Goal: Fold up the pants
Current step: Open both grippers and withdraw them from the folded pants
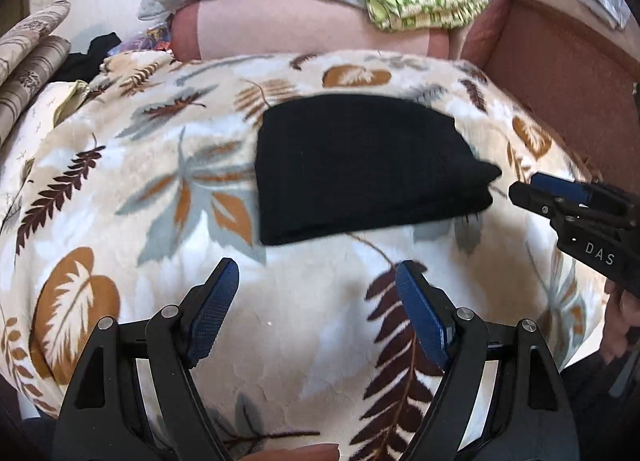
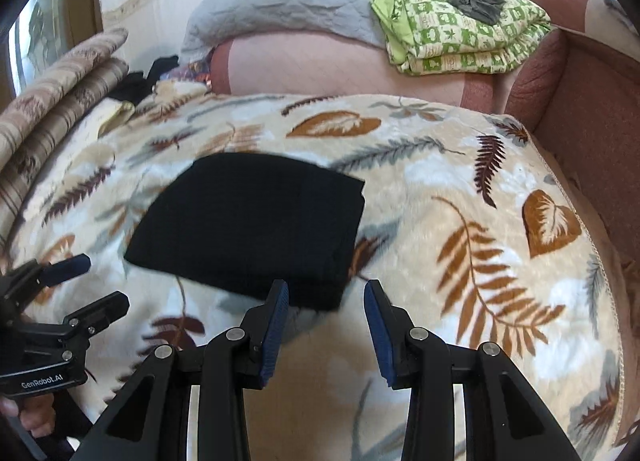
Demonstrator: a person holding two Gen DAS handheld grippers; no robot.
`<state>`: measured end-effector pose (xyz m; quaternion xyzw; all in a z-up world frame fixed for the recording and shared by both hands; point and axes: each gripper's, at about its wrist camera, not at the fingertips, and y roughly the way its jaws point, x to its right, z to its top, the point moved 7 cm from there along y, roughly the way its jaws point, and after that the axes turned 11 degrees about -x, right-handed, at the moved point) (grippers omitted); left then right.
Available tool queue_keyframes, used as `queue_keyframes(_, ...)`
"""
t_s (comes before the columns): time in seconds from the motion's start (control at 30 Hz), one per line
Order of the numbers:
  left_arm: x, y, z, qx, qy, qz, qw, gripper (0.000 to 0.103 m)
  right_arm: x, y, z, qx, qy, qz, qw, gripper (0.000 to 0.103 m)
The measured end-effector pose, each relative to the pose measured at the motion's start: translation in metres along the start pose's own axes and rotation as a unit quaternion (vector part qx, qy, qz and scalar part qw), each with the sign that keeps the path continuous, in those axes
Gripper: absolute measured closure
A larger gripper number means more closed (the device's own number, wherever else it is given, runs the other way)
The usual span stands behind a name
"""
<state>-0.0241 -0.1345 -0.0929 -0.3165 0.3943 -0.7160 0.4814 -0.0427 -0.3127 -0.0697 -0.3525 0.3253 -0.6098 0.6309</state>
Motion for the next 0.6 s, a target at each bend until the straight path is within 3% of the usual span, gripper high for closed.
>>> queue_keyframes(0.13, 0.001, 0.004, 0.002, -0.002, -0.002, -0.003, 1.0000, 0.022, 0.003, 0.002, -0.009, -0.006, -0.017, -0.023, 1.000, 0.065)
queue_keyframes(0.6, -0.003, 0.012, 0.002, -0.010, -0.010, -0.002, 0.9999, 0.022, 0.002, 0.004, -0.006, -0.001, -0.022, -0.033, 0.999, 0.065)
